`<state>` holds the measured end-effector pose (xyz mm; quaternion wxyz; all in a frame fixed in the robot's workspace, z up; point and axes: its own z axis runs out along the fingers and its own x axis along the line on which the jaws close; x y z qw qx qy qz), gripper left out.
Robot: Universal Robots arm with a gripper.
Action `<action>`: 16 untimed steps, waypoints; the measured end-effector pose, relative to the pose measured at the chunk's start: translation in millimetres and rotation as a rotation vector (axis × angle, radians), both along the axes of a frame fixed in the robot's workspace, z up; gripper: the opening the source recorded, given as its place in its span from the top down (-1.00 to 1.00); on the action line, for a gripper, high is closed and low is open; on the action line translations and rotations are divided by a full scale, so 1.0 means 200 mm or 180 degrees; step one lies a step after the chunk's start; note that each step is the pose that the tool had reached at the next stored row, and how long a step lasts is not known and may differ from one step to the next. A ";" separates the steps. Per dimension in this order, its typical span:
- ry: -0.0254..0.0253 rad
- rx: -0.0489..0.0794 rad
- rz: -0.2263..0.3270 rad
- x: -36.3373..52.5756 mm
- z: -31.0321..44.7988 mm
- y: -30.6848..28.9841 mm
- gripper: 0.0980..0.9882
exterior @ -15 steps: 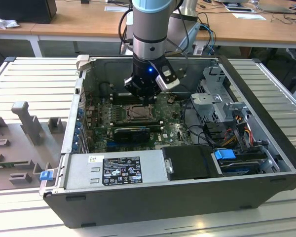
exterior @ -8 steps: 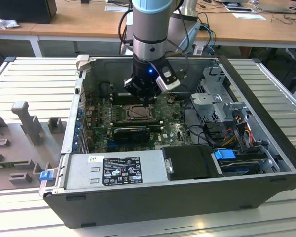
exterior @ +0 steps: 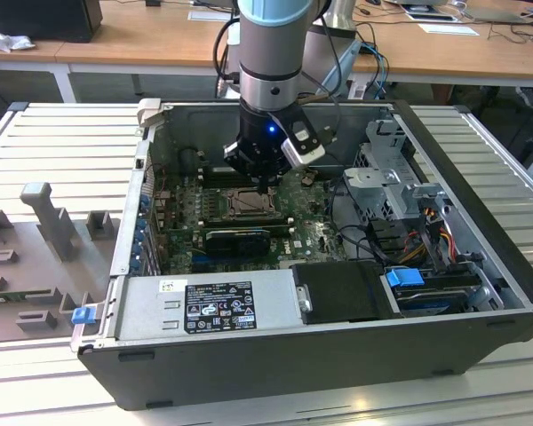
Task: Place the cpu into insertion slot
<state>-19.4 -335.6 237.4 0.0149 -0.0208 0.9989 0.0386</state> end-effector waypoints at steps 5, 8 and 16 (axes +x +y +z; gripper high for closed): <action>0.0000 0.0000 0.0000 0.000 0.035 0.000 0.98; 0.0000 0.0000 0.0000 0.000 0.063 0.000 0.98; 0.0000 0.0000 0.0000 0.000 0.067 -0.022 0.98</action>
